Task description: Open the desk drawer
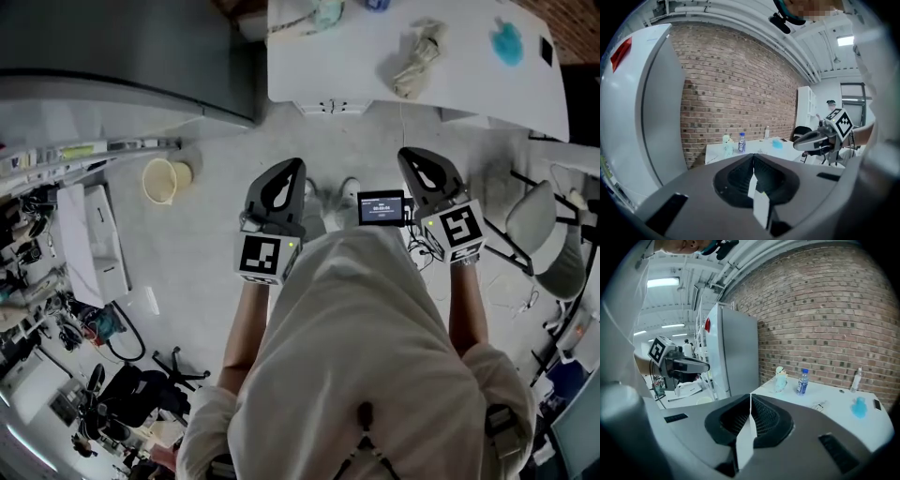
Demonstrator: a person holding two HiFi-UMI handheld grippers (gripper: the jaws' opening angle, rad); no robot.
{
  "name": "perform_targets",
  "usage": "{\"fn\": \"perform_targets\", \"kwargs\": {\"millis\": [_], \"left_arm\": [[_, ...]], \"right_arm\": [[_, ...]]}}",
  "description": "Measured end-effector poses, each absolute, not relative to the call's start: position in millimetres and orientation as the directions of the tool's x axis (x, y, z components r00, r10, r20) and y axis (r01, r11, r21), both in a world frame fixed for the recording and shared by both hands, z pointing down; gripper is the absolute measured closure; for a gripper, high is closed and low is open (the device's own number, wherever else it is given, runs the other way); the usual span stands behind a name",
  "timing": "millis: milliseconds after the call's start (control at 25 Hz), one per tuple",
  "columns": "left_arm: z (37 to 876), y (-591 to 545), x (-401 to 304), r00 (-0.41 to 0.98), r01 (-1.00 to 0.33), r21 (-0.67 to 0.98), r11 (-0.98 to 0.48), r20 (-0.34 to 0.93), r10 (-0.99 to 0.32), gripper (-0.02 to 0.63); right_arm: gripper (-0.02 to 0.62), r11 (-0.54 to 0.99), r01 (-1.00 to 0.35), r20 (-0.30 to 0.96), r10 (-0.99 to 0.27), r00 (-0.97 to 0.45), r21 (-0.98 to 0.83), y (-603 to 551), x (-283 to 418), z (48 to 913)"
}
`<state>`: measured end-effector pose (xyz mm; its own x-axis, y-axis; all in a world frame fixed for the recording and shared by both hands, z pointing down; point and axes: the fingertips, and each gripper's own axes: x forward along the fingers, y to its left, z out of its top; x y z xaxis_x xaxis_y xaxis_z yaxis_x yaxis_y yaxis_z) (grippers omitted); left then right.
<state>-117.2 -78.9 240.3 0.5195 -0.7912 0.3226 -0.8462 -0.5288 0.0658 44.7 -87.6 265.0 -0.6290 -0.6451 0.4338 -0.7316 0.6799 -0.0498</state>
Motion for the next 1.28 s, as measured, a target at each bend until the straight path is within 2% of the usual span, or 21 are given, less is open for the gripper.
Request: {"fn": "perform_targets", "kwargs": {"millis": [320, 560, 800, 880, 1000, 1120, 1280], "left_arm": [[256, -87, -131, 0.603, -0.773, 0.049, -0.632, 0.366, -0.709, 0.598], [297, -104, -156, 0.616, -0.739, 0.039, -0.673, 0.443, -0.651, 0.598], [341, -148, -153, 0.648, -0.650, -0.045, -0.758, 0.487, -0.585, 0.598], [356, -166, -144, 0.661, -0.620, -0.072, -0.781, 0.489, -0.569, 0.598], [386, -182, -128, 0.669, -0.587, -0.094, -0.804, 0.503, -0.547, 0.598], [429, -182, -118, 0.667, -0.574, -0.078, -0.815, 0.532, -0.521, 0.598], [493, -170, -96, 0.659, -0.540, -0.087, -0.837, 0.576, -0.484, 0.598]], "right_arm": [[0.568, 0.628, -0.775, 0.487, -0.701, -0.521, 0.075, -106, 54, 275], [0.569, 0.544, -0.830, 0.399, -0.794, -0.460, 0.125, -160, 68, 231], [0.568, 0.605, -0.781, 0.335, -0.776, -0.534, 0.154, -211, 55, 220], [0.568, 0.637, -0.734, 0.363, -0.758, -0.541, 0.236, -227, 45, 239], [0.568, 0.708, -0.616, 0.496, -0.695, -0.521, 0.345, -219, 27, 300], [0.568, 0.768, -0.578, 0.598, -0.608, -0.522, 0.277, -186, -4, 381], [0.568, 0.809, -0.522, 0.615, -0.562, -0.552, 0.270, -153, -27, 471]]}}
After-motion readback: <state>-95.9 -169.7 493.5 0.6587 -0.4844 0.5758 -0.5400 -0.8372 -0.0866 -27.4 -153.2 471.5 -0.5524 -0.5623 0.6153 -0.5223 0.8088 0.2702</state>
